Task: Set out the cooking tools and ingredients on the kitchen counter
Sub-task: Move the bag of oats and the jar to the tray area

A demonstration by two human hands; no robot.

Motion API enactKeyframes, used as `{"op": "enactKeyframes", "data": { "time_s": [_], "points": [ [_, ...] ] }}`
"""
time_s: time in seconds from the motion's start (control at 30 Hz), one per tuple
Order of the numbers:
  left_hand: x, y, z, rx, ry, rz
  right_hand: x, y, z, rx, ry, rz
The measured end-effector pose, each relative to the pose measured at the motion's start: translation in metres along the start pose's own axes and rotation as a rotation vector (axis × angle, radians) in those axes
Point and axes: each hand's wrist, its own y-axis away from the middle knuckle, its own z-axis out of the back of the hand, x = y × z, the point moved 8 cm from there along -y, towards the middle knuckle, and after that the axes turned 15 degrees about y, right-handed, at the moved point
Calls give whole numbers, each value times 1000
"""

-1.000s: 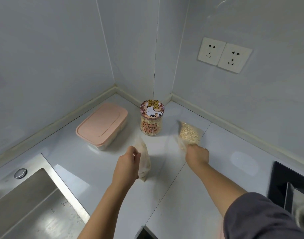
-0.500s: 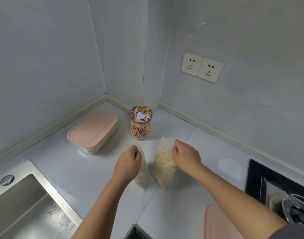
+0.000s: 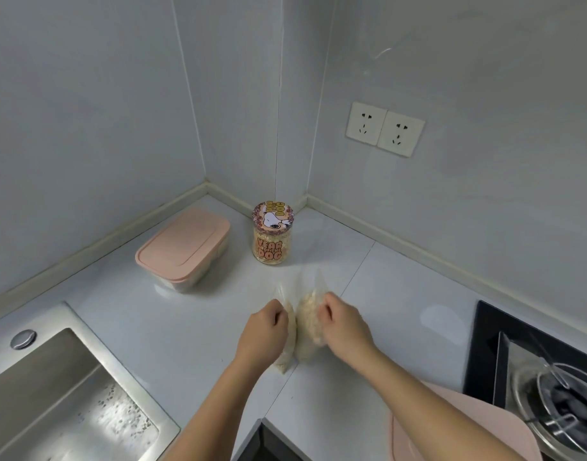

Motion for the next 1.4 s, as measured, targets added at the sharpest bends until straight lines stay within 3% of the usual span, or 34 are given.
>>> {"op": "enactKeyframes", "data": {
  "time_s": [0.3, 0.73, 1.13, 1.23, 1.3, 1.4],
  "points": [
    [-5, 0, 1, 79, 53, -45, 17, 13, -23, 94, -246, 106],
    [28, -7, -7, 202, 218, 60, -3, 17, -43, 248, -489, -84],
    [37, -13, -5, 342, 268, 29, 3, 22, -47, 191, -304, -65],
    [38, -14, -2, 297, 300, 37, 5, 22, -45, 154, -193, -54],
    [31, -16, 8, 173, 232, -51, 4, 22, -44, 154, -171, -54],
    [-10, -16, 16, 95, -154, -450, 2, 23, -43, 168, -157, -60]
  ]
}}
